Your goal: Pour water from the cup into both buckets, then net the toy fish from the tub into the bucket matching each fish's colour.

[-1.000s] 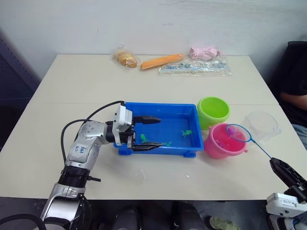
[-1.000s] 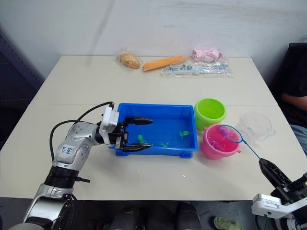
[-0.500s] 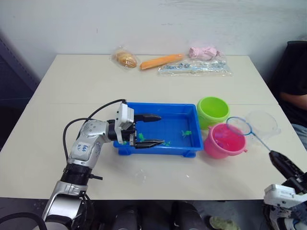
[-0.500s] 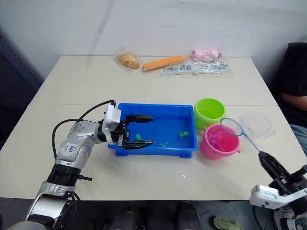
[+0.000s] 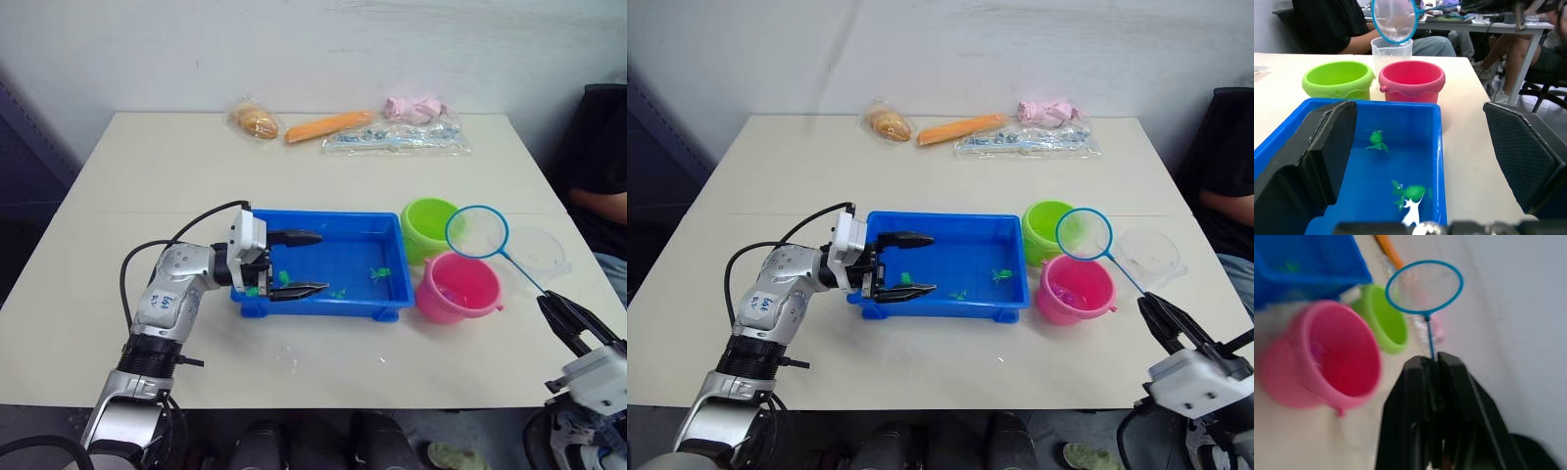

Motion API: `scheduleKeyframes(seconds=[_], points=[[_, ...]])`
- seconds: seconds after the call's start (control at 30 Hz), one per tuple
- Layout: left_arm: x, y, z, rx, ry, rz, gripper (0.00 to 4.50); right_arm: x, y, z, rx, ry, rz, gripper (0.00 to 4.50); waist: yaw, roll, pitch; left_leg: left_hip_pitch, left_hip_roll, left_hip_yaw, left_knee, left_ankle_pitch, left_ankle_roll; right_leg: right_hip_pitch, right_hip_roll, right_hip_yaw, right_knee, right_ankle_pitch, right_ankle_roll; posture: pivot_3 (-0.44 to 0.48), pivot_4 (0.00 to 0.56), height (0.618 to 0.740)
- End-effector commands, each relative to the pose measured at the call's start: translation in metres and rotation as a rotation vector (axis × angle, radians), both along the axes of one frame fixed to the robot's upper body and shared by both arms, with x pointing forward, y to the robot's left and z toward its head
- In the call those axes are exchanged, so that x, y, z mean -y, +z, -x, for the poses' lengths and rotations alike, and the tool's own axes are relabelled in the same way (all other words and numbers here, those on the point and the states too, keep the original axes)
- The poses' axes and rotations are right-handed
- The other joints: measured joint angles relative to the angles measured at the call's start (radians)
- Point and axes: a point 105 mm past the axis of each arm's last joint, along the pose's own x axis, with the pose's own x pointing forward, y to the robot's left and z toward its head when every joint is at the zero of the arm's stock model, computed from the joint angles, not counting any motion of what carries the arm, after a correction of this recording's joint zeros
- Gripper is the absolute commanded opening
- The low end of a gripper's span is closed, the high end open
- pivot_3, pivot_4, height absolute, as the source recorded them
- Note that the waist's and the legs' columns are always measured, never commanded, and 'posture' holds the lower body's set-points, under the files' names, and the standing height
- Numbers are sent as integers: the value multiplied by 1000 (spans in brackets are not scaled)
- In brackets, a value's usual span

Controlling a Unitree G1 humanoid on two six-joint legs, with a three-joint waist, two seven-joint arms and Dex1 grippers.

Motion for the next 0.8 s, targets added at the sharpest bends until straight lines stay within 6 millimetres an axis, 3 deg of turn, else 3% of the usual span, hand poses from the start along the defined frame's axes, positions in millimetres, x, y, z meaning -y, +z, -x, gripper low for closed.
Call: scheduleKeyframes(seconds=[0.03, 0.17, 0.27, 0.43, 0.57, 0.67, 0.8], points=[[-13, 6, -3, 29, 33, 6, 4452, -22, 26, -8, -105, 122, -289, 0, 1, 0, 0, 2, -1, 0, 0, -1, 1, 2, -1, 0, 0, 0, 0, 0, 150, 740], [-19, 8, -6, 38, 52, -3, 4452, -54, 23, -28, -398, 200, -531, 0, 1, -1, 0, 5, 0, 0, 0, -3, 4, 5, -2, 1, -1, 0, 0, 0, 150, 740], [-22, 9, -6, 42, 59, -8, 4452, -80, 33, -35, -510, 296, -708, 0, 2, -2, 1, 4, 1, -1, 0, -3, 3, 4, -3, 4, -1, 0, -1, 0, 150, 740], [-29, 10, -5, 54, 68, -32, 4452, -100, 22, -55, -767, 211, -839, 0, 9, -3, 2, 2, 0, -3, -1, -2, 0, 3, -2, 0, -2, -1, -3, 0, 150, 740], [-34, 11, -4, 72, 58, -67, 4452, -108, 5, -60, -986, 91, -939, 0, 11, -3, 2, 1, 0, -2, 0, -2, 0, 3, -2, -3, -3, -1, -2, 0, 150, 740], [-35, 11, -4, 79, 58, -75, 4452, -110, 4, -63, -1012, 62, -960, 0, 18, -3, 2, -1, 0, -3, 0, -2, 0, 2, -2, -6, -5, -1, -2, 0, 150, 740], [-37, 10, -2, 74, 47, -85, 4452, -116, -12, -63, -1089, 9, -941, 0, 22, -3, 2, -7, 0, -4, 2, -2, 1, -1, -1, -8, -7, 1, 0, 0, 150, 740]])
